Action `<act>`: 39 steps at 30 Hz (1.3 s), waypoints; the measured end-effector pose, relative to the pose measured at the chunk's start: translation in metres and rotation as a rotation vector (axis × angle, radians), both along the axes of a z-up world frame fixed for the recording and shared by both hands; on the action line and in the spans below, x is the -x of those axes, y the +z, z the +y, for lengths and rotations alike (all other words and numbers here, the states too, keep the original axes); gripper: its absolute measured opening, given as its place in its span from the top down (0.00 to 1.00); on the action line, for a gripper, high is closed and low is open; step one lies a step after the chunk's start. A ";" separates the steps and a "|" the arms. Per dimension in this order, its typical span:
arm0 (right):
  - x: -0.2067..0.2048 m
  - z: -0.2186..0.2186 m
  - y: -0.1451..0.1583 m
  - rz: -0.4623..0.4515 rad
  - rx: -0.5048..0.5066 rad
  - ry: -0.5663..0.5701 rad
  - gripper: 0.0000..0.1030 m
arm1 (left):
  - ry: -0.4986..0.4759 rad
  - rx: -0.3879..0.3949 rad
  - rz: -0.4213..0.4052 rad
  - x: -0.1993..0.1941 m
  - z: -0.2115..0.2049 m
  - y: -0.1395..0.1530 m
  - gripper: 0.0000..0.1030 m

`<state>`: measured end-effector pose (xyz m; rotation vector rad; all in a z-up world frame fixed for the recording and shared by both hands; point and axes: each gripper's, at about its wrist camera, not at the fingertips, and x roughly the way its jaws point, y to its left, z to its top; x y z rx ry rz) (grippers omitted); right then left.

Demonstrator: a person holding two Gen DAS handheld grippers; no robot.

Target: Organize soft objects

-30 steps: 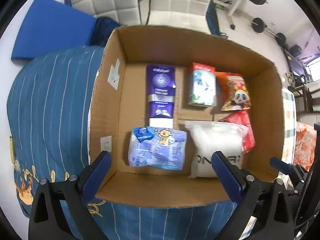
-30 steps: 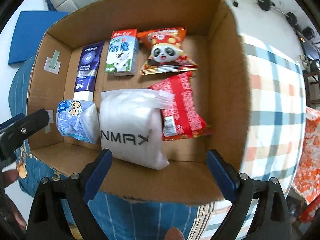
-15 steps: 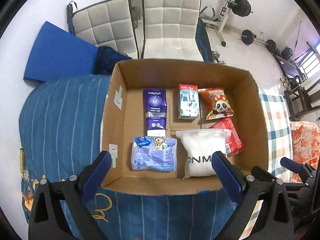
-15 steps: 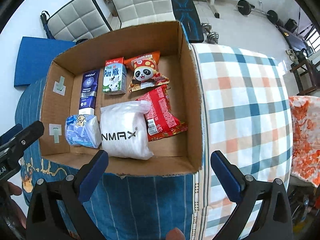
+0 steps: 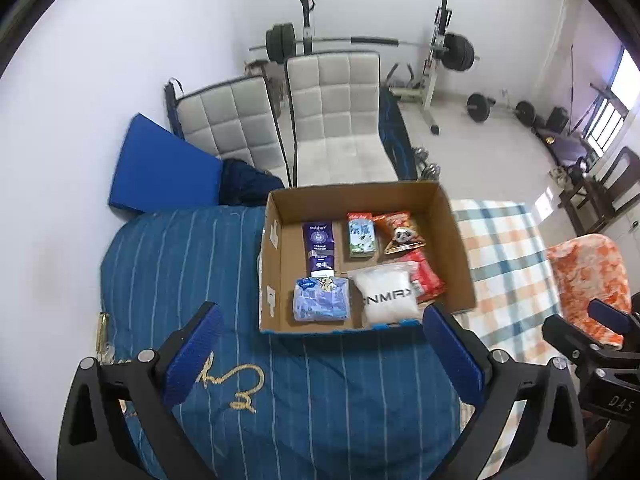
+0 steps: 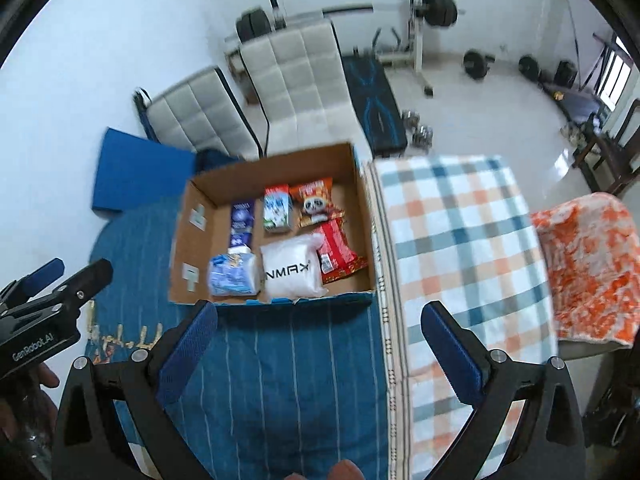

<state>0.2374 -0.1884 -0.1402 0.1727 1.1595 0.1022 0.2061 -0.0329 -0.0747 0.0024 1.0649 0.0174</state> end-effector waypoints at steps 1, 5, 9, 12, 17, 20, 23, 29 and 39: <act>0.012 -0.003 0.015 -0.022 0.008 -0.005 0.00 | 0.001 0.004 -0.008 0.007 0.000 0.009 0.01; 0.050 -0.011 0.055 -0.080 0.012 -0.011 0.00 | 0.008 0.009 -0.058 0.033 -0.002 0.043 0.01; 0.082 -0.014 0.087 -0.108 0.021 -0.002 0.00 | 0.019 0.041 -0.100 0.059 -0.002 0.069 0.01; 0.099 -0.013 0.103 -0.122 0.030 0.010 0.00 | 0.018 0.041 -0.106 0.074 -0.002 0.078 0.01; 0.119 -0.003 0.118 -0.125 0.034 0.046 0.00 | 0.027 0.049 -0.113 0.094 -0.002 0.087 0.01; 0.123 0.001 0.120 -0.125 0.044 0.067 0.00 | 0.030 0.046 -0.116 0.100 -0.001 0.088 0.01; 0.123 0.001 0.124 -0.142 0.069 0.056 0.00 | 0.044 0.027 -0.118 0.101 0.000 0.088 0.01; 0.107 0.000 0.128 -0.175 0.113 0.027 0.00 | 0.069 0.008 -0.117 0.093 0.004 0.086 0.01; 0.090 0.000 0.144 -0.233 0.169 -0.007 0.00 | 0.088 0.005 -0.166 0.079 0.009 0.097 0.01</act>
